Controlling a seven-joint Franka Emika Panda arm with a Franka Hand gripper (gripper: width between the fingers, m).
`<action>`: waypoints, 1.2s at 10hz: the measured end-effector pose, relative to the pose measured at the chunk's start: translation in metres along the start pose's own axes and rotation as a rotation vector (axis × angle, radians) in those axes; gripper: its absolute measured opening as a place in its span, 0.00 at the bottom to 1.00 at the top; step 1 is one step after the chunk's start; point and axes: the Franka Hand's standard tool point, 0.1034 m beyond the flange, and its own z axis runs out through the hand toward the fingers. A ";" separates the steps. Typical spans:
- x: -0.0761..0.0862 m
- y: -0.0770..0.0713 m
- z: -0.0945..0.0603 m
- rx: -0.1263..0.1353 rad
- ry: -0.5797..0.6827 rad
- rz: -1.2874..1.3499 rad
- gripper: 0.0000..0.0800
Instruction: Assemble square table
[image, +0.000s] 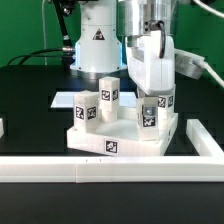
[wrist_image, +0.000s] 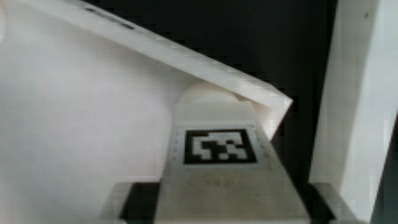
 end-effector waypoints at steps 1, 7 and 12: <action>0.000 0.000 -0.001 -0.001 -0.002 -0.043 0.39; -0.014 -0.002 -0.002 -0.002 -0.012 -0.537 0.81; -0.013 -0.002 -0.002 -0.004 -0.008 -0.959 0.81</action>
Offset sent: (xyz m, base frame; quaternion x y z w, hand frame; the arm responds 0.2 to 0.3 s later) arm 0.0053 0.0197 0.0075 -0.0112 -0.0148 -0.3067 0.9516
